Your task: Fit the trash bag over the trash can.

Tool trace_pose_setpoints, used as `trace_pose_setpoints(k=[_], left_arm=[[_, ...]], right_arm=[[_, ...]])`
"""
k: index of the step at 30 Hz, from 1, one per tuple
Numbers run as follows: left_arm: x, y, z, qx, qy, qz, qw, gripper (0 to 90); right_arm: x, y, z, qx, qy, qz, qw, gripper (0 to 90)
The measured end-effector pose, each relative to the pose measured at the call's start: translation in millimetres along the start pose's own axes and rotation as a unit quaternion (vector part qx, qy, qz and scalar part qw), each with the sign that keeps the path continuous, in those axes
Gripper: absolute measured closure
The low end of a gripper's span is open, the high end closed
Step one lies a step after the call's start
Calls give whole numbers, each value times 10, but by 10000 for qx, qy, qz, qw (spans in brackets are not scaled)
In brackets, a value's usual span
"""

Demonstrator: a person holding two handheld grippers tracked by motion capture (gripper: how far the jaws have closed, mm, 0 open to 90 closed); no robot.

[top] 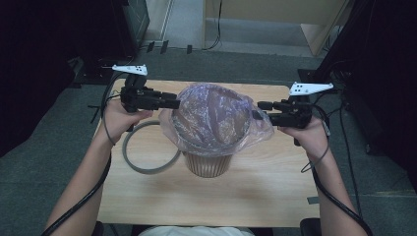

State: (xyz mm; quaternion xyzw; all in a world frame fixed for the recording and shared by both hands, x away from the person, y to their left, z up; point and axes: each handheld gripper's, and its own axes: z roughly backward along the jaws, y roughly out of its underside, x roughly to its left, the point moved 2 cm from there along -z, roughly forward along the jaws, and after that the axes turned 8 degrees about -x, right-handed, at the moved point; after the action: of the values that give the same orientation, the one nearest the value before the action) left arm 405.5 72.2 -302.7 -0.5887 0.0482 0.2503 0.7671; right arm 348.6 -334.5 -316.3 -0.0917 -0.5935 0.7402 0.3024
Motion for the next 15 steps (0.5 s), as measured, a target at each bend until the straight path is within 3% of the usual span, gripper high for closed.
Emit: trace_pose_setpoints(k=[6,13,15], left_arm=[[-14,31,8,-49,-38,57,10000,581],[-19,63,89,-20,-24,125,9999,747],[-21,78,103,-5,-30,90,10000,791]], right_arm=[[77,50,-17,0,-300,-39,9995,556],[129,127,-1,138,-612,-63,9980,853],[128,156,-4,190,-637,-100,9977,896]])
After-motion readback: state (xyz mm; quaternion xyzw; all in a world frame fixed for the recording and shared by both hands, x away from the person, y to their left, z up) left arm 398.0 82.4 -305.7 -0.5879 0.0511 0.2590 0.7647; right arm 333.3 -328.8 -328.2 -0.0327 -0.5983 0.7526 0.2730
